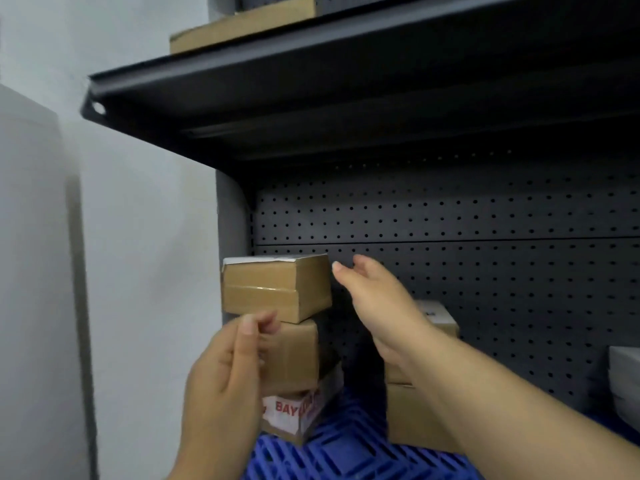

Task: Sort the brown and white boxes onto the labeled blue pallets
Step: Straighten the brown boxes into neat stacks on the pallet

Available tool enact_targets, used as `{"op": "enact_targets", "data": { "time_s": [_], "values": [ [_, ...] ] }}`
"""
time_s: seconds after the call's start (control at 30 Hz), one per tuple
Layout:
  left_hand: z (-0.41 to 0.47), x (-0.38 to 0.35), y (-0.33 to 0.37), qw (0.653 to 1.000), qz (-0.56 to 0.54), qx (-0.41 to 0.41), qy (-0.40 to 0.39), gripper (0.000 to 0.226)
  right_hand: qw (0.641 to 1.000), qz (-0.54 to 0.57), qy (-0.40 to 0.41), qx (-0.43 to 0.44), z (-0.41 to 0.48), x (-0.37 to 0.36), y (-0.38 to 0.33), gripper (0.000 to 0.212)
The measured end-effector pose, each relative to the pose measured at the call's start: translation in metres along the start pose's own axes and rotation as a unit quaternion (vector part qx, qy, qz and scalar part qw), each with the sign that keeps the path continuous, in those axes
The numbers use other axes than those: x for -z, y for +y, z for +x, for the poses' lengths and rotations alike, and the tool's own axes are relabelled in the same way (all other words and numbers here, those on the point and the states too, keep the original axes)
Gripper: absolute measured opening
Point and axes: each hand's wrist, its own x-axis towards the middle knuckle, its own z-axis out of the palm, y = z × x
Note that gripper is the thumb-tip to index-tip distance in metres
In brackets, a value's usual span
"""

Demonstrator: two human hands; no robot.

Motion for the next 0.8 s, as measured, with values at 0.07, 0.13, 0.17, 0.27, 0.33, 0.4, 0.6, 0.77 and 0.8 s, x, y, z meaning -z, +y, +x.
{"op": "enact_targets", "data": {
  "time_s": [0.07, 0.13, 0.17, 0.27, 0.33, 0.4, 0.6, 0.77, 0.8],
  "values": [
    [0.017, 0.016, -0.013, 0.997, 0.037, 0.049, 0.039, 0.047, 0.998, 0.02, 0.007, -0.065, 0.019, -0.021, -0.001, 0.069],
    [0.03, 0.02, -0.028, 0.992, 0.045, 0.113, 0.018, 0.059, 0.992, 0.049, 0.022, -0.114, 0.033, -0.034, 0.0, 0.072],
    [0.033, 0.019, -0.03, 0.99, 0.028, 0.141, -0.006, 0.064, 0.989, 0.061, 0.027, -0.133, 0.037, -0.039, 0.001, 0.073],
    [0.042, 0.019, -0.046, 0.984, -0.016, 0.168, -0.064, 0.078, 0.985, 0.058, 0.031, -0.16, 0.036, -0.045, 0.0, 0.07],
    [0.049, 0.018, -0.059, 0.977, -0.044, 0.18, -0.107, 0.084, 0.988, 0.035, 0.03, -0.145, 0.032, -0.046, 0.001, 0.064],
    [0.054, 0.019, -0.067, 0.967, -0.084, 0.199, -0.135, 0.077, 0.991, 0.025, 0.029, -0.128, 0.024, -0.046, 0.004, 0.06],
    [0.056, 0.02, -0.068, 0.959, -0.157, 0.164, -0.169, 0.053, 0.991, 0.034, 0.013, -0.125, 0.012, -0.054, 0.012, 0.066],
    [0.057, 0.026, -0.08, 0.958, -0.145, 0.141, -0.204, 0.068, 0.995, 0.022, 0.016, -0.094, 0.003, -0.06, 0.009, 0.064],
    [0.057, 0.026, -0.079, 0.963, -0.142, 0.132, -0.189, 0.071, 0.996, 0.018, 0.018, -0.084, 0.001, -0.059, 0.009, 0.063]
  ]
}}
